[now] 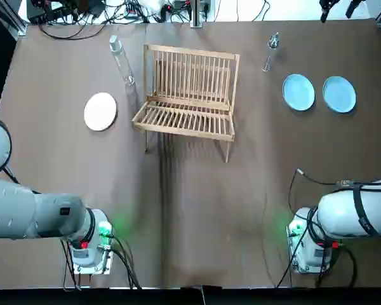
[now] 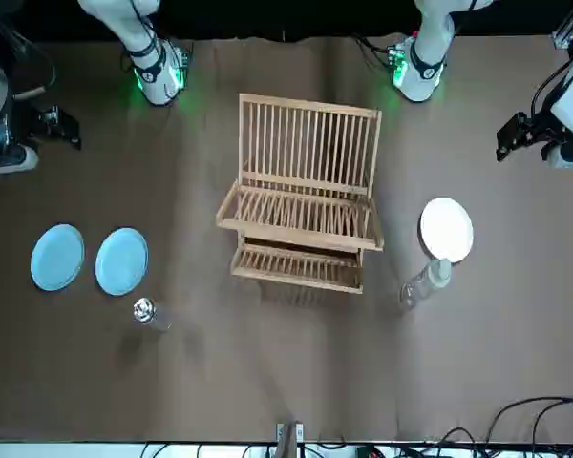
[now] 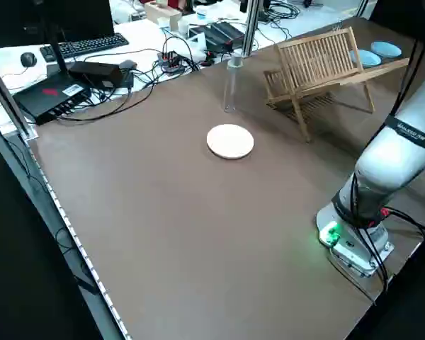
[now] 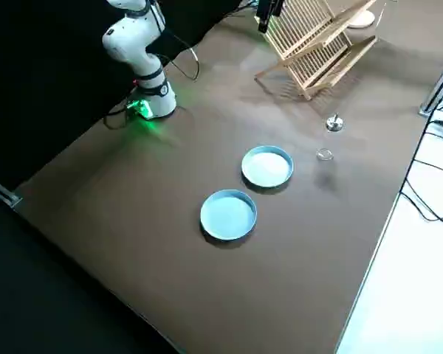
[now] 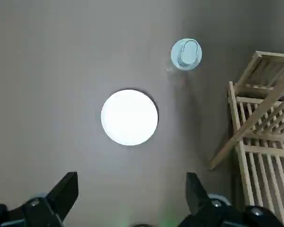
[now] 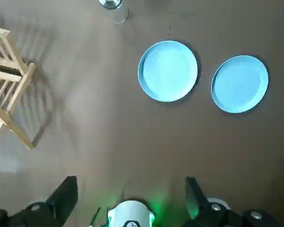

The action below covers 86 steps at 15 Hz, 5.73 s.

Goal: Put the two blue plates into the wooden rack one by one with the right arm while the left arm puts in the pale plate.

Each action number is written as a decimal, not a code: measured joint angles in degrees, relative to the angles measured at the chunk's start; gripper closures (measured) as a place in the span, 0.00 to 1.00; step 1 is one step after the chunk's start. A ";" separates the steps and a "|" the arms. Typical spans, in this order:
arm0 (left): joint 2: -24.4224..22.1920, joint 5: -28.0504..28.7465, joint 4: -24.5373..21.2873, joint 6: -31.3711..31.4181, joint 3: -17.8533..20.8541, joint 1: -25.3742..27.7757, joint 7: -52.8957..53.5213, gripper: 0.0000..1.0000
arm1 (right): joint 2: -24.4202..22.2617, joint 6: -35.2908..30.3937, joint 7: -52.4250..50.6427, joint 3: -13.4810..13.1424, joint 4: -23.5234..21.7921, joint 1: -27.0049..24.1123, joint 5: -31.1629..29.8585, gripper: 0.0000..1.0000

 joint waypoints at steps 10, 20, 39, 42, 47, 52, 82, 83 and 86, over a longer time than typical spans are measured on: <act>3.19 0.03 -2.36 -0.58 0.50 4.02 0.60 0.00 | -1.13 6.04 -0.01 -1.86 -3.37 0.85 3.41 0.00; 28.35 -0.02 -18.32 23.32 0.51 15.39 15.54 0.00 | 4.81 28.64 -3.50 -3.14 -20.90 -9.63 2.90 0.16; 38.20 -0.59 -13.82 24.05 -0.08 15.69 15.81 0.96 | 31.07 51.65 -18.47 -2.91 -21.30 -15.87 1.19 0.15; 37.66 -0.61 -13.29 22.78 -0.53 15.80 14.70 0.96 | 32.22 51.65 -18.47 -2.95 -21.31 -16.20 1.19 0.28; 26.83 -5.37 -11.51 5.31 -3.51 15.90 13.42 0.96 | 33.15 51.56 -18.46 -2.99 -21.31 -16.34 1.21 0.69; 13.78 -14.31 -10.69 -19.41 -4.12 15.86 9.01 0.96 | 33.34 51.05 -18.06 -2.95 -21.14 -16.36 1.67 0.91; 24.79 -19.62 9.30 -21.55 -11.96 13.61 -15.06 0.01 | 16.10 -15.73 46.89 1.28 -17.98 3.60 44.49 0.97; 23.20 -16.42 9.95 -19.68 -11.93 14.93 -11.34 0.01 | 16.10 -13.94 47.45 1.29 -19.04 5.54 45.45 0.97; 16.67 -3.03 10.55 -10.06 -11.96 15.99 -4.98 0.01 | 16.11 -7.30 48.13 1.29 -21.98 10.28 49.16 0.97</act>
